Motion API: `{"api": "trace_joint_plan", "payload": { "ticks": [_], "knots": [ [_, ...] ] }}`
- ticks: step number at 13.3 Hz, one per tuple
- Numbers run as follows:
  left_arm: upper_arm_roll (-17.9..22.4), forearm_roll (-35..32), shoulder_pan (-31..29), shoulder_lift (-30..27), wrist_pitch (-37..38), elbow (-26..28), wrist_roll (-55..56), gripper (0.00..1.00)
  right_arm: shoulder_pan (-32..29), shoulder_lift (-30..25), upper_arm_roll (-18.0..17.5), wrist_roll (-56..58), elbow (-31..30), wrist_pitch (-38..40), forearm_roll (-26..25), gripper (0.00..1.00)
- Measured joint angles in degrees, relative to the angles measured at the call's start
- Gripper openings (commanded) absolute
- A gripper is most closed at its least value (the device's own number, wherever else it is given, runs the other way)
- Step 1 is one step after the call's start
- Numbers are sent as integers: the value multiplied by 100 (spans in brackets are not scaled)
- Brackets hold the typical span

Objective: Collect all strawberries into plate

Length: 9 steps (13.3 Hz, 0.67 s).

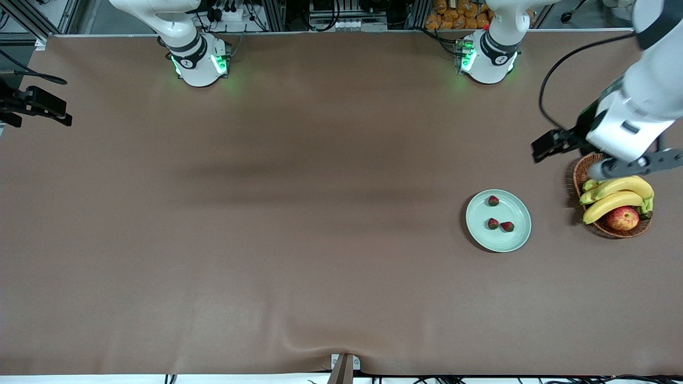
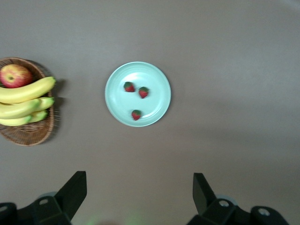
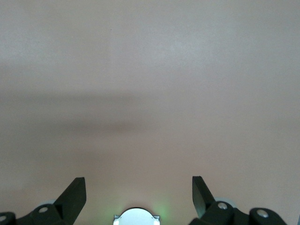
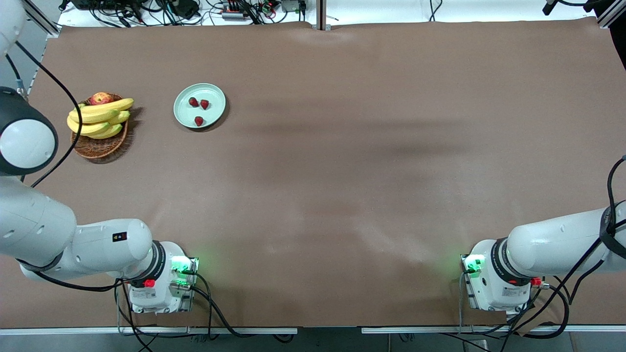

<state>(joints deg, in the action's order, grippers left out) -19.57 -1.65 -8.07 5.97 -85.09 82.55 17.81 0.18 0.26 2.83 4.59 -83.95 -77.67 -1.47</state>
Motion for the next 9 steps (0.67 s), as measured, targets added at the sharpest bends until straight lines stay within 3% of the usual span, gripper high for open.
{"api": "trace_joint_plan", "payload": {
  "ticks": [4, 9],
  "knots": [
    [1007, 194, 525, -491, 120, 495, -498, 100, 0, 10, 0, 0, -1, 5, 0, 100],
    [1227, 196, 803, -1014, 124, 943, -763, 100, 0, 22, 0, 0, -1, 7, 0, 100]
  ]
}}
